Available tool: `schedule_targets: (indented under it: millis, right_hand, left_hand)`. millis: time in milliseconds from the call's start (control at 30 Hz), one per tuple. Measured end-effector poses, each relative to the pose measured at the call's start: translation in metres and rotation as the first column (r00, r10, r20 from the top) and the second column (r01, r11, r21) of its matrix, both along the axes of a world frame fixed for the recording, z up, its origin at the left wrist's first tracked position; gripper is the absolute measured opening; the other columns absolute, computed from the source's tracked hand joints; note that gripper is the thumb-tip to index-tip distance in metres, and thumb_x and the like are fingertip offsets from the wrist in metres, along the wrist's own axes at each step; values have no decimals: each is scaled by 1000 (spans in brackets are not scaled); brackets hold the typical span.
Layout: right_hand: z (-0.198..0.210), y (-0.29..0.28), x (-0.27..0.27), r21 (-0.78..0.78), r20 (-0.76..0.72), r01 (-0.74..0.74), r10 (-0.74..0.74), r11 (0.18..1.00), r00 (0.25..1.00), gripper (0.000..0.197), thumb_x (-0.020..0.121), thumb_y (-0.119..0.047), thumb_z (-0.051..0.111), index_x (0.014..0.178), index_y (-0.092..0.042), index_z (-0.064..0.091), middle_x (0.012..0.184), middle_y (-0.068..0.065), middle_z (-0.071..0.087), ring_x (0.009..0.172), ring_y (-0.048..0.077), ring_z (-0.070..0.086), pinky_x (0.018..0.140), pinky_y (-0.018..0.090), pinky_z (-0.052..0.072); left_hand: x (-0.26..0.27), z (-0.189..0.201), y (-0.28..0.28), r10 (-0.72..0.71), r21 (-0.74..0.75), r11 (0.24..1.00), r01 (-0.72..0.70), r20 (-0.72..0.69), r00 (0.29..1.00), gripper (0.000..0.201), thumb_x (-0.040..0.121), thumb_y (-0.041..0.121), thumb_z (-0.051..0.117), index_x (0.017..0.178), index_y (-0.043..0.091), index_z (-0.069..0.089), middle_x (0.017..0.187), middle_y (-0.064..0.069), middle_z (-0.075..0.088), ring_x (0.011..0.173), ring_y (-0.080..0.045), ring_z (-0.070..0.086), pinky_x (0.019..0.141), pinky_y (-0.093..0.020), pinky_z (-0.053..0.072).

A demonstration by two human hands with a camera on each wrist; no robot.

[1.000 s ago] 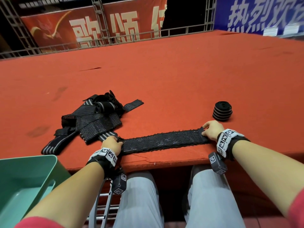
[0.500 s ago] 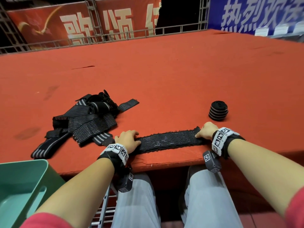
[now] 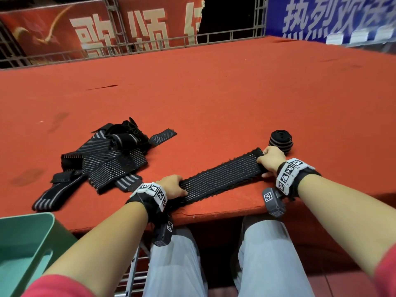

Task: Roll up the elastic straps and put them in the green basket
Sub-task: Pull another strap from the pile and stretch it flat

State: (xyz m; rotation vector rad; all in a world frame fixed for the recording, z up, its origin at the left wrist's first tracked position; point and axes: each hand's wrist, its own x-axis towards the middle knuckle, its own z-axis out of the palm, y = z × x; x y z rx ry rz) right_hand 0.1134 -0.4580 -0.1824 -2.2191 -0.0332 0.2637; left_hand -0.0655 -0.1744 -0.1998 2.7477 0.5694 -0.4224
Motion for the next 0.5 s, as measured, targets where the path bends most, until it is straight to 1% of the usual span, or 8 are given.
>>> schedule_targets:
  millis: [67, 200, 300, 367, 433, 500]
  right_hand:
    - [-1, -2, 3, 3, 21, 23, -23, 1000, 1000, 19, 88, -3, 60, 77, -13, 49, 87, 12, 57, 74, 35, 66, 62, 56, 60]
    - [-1, 1, 9, 15, 58, 26, -27, 1000, 998, 11, 88, -5, 65, 83, -11, 57, 90, 13, 64, 71, 33, 70, 58, 49, 61]
    - [-1, 9, 12, 8, 61, -3, 3, 1000, 998, 8, 88, -8, 69, 92, -7, 62, 87, 11, 66, 65, 31, 71, 49, 42, 60]
    - [-4, 14, 14, 8, 60, -14, 13, 1000, 998, 9, 88, -9, 69, 95, -7, 63, 88, 10, 67, 66, 30, 72, 47, 40, 59]
    - [-6, 20, 16, 9, 67, -12, 11, 1000, 998, 6, 89, -8, 68, 94, -9, 64, 86, 8, 67, 67, 29, 72, 47, 38, 59]
    - [-8, 25, 20, 0, 74, -12, 12, 1000, 997, 8, 89, -6, 66, 94, -11, 64, 81, 4, 64, 66, 31, 72, 52, 41, 60]
  left_hand:
    - [1, 2, -4, -26, -70, 997, 25, -6, 1000, 34, 89, 30, 69, 117, 13, 61, 114, -4, 67, 108, -23, 63, 95, -31, 47]
    - [1, 7, -7, -35, -110, 993, 33, -21, 999, 32, 89, 26, 68, 117, 13, 60, 112, -4, 66, 105, -22, 63, 93, -28, 47]
    - [0, 9, -7, -27, -144, 989, 21, -40, 999, 31, 87, 25, 73, 112, 15, 59, 108, -1, 66, 103, -20, 63, 94, -30, 48]
    - [-1, 11, -6, -30, -149, 989, 21, -54, 998, 35, 84, 25, 76, 113, 15, 59, 107, 0, 66, 102, -20, 63, 95, -32, 48]
    - [-1, 12, -7, -38, -159, 987, 27, -66, 997, 40, 82, 24, 79, 116, 12, 61, 105, 0, 67, 100, -19, 65, 93, -31, 49]
    - [-1, 13, -7, -41, -175, 984, 27, -76, 996, 43, 81, 22, 80, 118, 11, 62, 105, -1, 69, 99, -19, 65, 93, -31, 50]
